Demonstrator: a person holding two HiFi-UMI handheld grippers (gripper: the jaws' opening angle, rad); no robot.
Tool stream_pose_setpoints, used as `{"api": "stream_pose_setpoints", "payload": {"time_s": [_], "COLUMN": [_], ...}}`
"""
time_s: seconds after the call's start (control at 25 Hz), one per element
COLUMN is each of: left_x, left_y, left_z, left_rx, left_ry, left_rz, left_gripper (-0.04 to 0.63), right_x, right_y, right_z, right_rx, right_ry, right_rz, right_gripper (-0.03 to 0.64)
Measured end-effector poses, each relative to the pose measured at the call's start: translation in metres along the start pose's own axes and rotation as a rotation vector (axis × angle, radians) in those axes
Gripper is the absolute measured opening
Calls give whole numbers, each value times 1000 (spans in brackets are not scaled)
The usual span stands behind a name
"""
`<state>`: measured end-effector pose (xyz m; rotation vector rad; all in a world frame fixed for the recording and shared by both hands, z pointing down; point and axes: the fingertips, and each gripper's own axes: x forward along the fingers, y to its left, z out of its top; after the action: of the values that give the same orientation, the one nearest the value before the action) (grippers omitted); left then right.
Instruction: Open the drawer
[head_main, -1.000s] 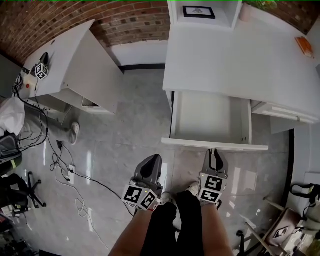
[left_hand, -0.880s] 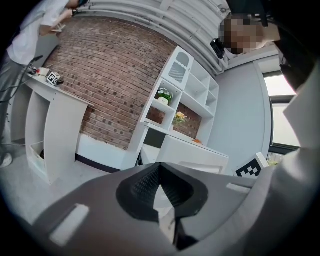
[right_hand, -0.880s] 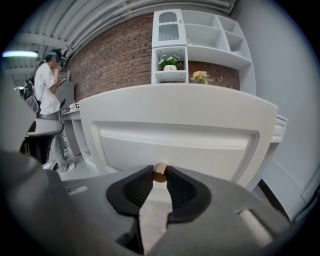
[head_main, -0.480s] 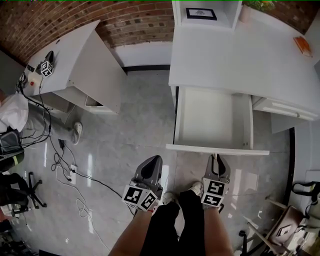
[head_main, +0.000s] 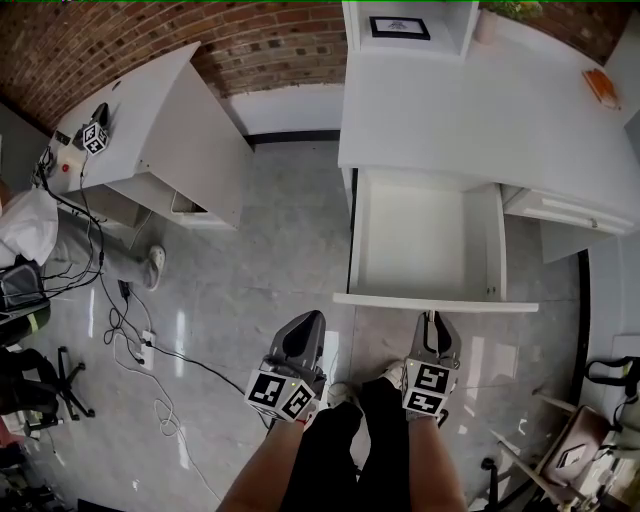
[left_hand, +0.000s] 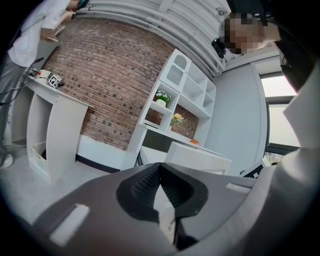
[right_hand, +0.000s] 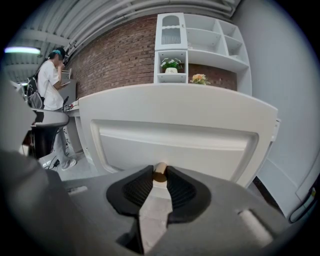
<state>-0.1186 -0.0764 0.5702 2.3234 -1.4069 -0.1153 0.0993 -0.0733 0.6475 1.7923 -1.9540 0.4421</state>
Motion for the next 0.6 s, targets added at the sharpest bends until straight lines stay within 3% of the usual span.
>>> {"api": "stream_pose_setpoints", "payload": {"time_s": [0.6], "left_x": [-18], "left_y": [-3], "left_z": [-4], "left_rx": [10], "left_ry": [15], "left_rz": [-15], "left_gripper": [2], "right_x": [-17], "right_y": [1], "right_z": [-8], "right_rx": [46], "right_ry": [-32], "right_rz": [-21], "right_gripper": [81]}}
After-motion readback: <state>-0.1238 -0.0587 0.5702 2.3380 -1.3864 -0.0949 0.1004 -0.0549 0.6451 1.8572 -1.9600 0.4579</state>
